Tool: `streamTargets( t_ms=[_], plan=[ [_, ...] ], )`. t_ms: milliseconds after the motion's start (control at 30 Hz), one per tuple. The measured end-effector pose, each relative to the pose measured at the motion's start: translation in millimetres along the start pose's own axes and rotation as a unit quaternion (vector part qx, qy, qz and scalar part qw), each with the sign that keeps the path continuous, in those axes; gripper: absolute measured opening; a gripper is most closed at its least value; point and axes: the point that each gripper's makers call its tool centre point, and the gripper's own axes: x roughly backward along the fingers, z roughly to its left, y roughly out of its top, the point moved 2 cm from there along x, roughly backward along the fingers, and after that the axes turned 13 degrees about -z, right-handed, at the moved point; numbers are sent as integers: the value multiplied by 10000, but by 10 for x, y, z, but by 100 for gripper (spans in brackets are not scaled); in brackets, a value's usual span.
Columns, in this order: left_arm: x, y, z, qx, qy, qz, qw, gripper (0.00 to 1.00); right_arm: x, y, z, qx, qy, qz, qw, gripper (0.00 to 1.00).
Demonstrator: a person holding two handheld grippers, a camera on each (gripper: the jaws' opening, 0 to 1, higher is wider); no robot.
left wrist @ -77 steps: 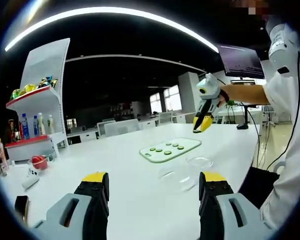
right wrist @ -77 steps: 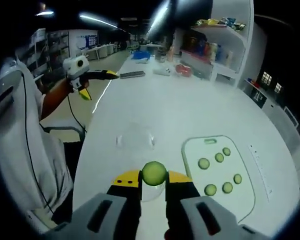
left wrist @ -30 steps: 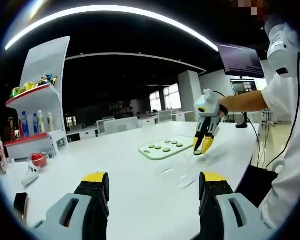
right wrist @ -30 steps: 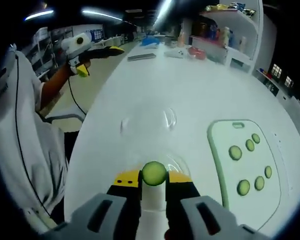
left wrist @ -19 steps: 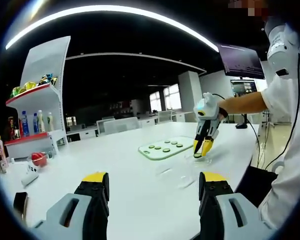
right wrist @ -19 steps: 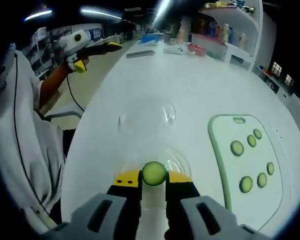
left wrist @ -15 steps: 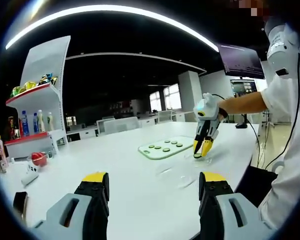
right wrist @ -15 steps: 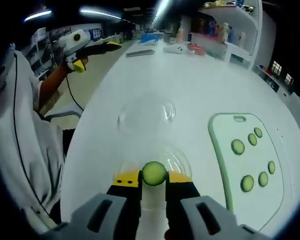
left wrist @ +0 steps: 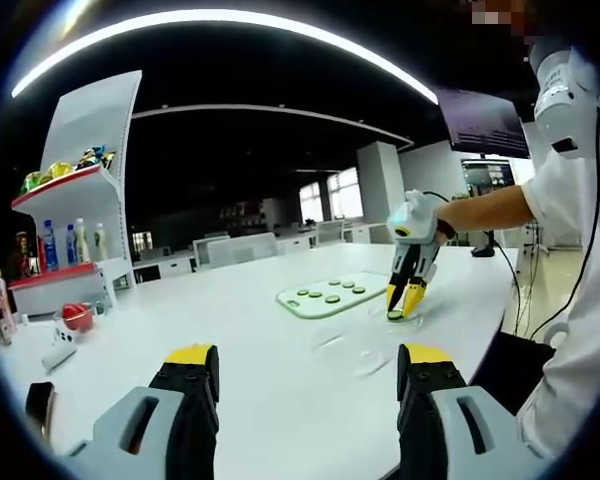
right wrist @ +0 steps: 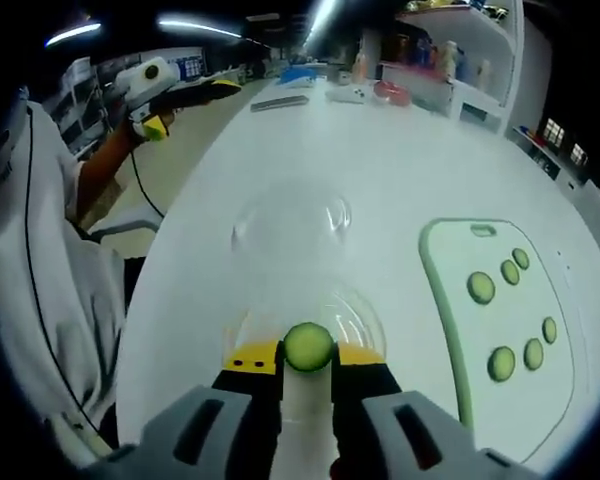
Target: Open the petri dish lid, add cucumber slices into the petri dish, and close the lid
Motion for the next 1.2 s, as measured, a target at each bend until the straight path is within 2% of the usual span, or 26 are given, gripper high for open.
streamTargets(
  t_ms=[200, 333, 433, 567, 900, 1067, 1200],
  plan=[
    [0, -10, 23, 36, 20, -16, 10000, 72, -13, -14, 6, 69, 17, 27, 10000, 20],
    [-6, -16, 23, 35, 19, -11, 10000, 72, -21, -11, 26, 60, 67, 22, 10000, 26],
    [-8, -18, 22, 36, 14, -11, 10000, 72, -10, -10, 17, 56, 35, 23, 10000, 25],
    [-15, -16, 28, 43, 4, -25, 10000, 72, 35, 50, 23, -28, -18, -176, 9998, 26],
    [-49, -8, 72, 111, -50, -110, 9999, 72, 126, 134, -80, -243, -431, -663, 9966, 29],
    [-75, 17, 92, 106, -24, -145, 9998, 72, 173, 230, -148, -283, -619, -945, 9932, 30],
    [-98, 54, 104, 97, -5, -203, 9997, 72, 183, 255, -190, -158, -785, -1003, 9917, 31]
  ],
)
